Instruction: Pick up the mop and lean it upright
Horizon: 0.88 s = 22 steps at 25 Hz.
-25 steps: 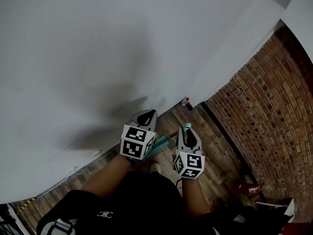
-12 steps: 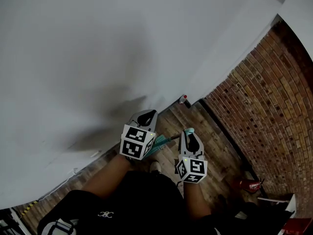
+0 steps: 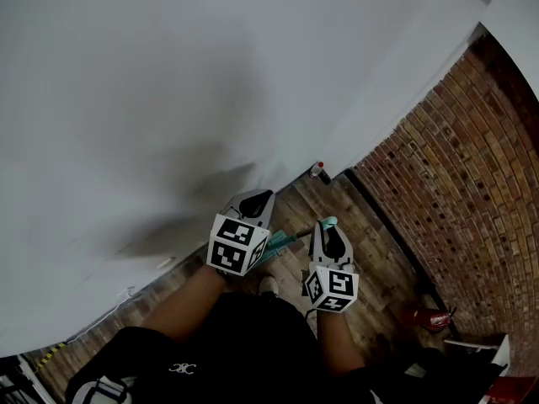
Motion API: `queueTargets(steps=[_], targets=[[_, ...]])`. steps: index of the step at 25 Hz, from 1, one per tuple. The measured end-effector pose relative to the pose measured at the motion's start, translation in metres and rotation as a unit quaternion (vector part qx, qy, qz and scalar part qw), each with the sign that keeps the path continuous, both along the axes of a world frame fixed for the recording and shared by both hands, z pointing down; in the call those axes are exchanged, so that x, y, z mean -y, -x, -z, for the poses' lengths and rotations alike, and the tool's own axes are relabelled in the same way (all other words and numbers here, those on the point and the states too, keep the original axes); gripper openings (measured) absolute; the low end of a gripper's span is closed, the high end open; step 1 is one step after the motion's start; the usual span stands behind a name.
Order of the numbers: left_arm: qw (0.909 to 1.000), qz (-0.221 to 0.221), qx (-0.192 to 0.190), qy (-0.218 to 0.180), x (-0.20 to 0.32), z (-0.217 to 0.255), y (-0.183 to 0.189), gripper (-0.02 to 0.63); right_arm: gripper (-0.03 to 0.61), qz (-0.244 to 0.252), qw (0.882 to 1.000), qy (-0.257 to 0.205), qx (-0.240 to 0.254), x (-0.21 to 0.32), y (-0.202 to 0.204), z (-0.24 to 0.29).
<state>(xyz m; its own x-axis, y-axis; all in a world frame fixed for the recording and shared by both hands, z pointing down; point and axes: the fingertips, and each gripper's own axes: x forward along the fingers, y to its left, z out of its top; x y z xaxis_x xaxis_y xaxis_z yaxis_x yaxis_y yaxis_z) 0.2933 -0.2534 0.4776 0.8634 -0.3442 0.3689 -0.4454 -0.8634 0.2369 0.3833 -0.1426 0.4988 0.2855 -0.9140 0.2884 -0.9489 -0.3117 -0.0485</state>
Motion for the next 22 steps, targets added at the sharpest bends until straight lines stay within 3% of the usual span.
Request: queueTargets(steps=[9,17,22], targets=[[0.9995,0.032,0.001,0.001,0.006,0.006,0.017,-0.006,0.109,0.016,1.0,0.005,0.004,0.012,0.001,0.002],[0.996,0.088,0.01,-0.011,0.013,0.008,0.058,-0.006,0.11,0.085,0.996,0.014,0.0,0.054,0.022,0.0],[0.9892,0.145,0.015,-0.014,0.025,0.007,0.101,-0.006,0.11,0.128,0.992,0.016,-0.006,0.089,0.041,-0.006]])
